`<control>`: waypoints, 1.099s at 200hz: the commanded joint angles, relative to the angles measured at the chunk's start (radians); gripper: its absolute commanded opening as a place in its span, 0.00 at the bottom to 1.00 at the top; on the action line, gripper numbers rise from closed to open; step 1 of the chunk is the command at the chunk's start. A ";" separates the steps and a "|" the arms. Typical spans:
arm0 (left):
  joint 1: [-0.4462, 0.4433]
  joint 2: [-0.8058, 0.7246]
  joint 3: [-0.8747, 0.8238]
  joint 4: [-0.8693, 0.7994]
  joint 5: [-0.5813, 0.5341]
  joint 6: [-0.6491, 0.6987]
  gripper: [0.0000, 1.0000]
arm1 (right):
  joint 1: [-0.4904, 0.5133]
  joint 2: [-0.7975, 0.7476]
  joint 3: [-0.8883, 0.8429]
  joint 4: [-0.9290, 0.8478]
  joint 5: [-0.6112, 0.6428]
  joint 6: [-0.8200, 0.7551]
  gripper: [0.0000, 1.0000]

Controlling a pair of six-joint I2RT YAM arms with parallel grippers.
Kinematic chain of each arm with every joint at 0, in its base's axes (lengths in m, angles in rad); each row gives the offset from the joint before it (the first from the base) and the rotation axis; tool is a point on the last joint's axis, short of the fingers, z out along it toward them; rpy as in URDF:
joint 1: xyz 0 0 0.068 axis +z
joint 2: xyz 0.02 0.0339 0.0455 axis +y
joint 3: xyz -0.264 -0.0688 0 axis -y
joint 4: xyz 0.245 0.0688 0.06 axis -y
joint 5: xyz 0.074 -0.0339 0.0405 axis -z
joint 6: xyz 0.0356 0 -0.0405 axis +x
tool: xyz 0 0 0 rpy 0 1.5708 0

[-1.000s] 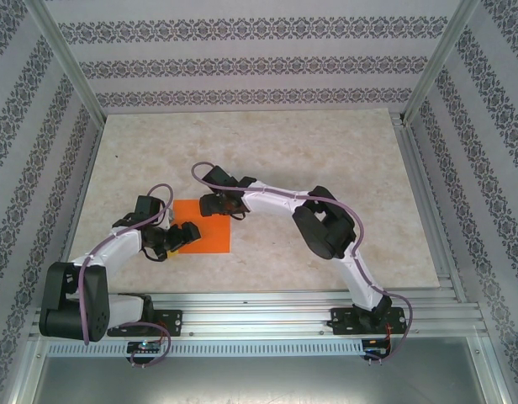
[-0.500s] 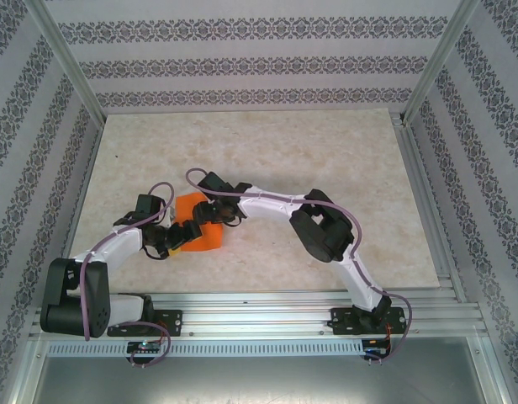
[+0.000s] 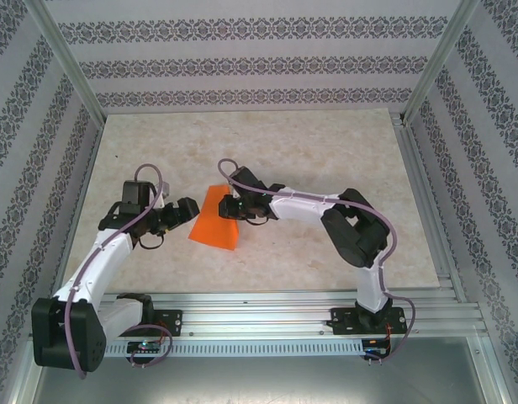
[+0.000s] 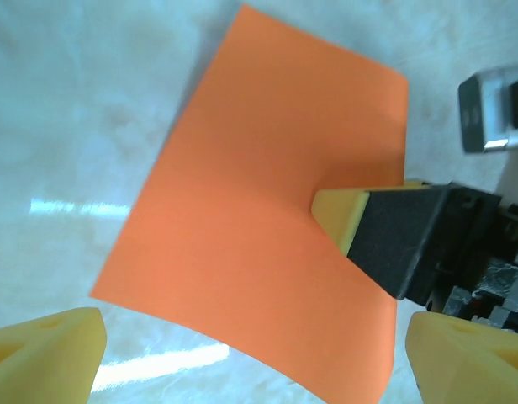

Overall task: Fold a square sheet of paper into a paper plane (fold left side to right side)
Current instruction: Pick up the square sheet of paper from the center of the table, then place a square sheet of paper at the center of the table.

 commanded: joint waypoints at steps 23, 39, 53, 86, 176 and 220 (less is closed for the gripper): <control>0.004 -0.026 0.101 0.029 0.021 0.009 0.94 | -0.110 -0.257 -0.202 0.219 -0.100 -0.047 0.22; 0.004 -0.022 0.124 0.093 0.072 0.011 0.94 | -0.166 -0.366 -0.266 0.242 -0.150 -0.095 0.22; 0.003 -0.017 0.148 0.152 0.125 0.018 0.94 | -0.217 -0.457 -0.308 0.248 -0.213 -0.144 0.22; 0.001 0.014 0.210 0.308 0.291 0.012 0.95 | -0.325 -0.673 -0.357 0.202 -0.347 -0.246 0.22; -0.201 0.139 0.415 0.517 0.534 0.097 0.98 | -0.409 -0.899 -0.311 0.146 -0.659 -0.300 0.23; -0.263 0.198 0.492 0.476 0.537 0.139 0.99 | -0.410 -0.929 -0.293 0.154 -0.722 -0.295 0.22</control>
